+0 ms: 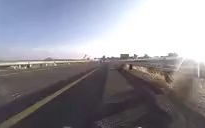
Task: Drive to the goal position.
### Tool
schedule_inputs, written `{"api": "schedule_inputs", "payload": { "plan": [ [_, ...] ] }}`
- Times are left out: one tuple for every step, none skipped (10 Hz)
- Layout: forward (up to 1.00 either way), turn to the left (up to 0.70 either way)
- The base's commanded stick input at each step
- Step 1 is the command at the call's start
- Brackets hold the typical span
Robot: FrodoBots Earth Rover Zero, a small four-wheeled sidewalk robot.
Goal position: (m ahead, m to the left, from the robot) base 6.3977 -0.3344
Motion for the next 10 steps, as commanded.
{"api": "schedule_inputs", "payload": {
  "plan": [
    [0.5, 0.0],
    [0.5, 0.0],
    [0.5, 0.0],
    [0.5, 0.0],
    [0.5, 0.0],
    [0.5, 0.0],
    [0.5, 0.0],
    [0.5, 0.0],
    [0.5, 0.0],
    [0.5, 0.0]
  ]
}}
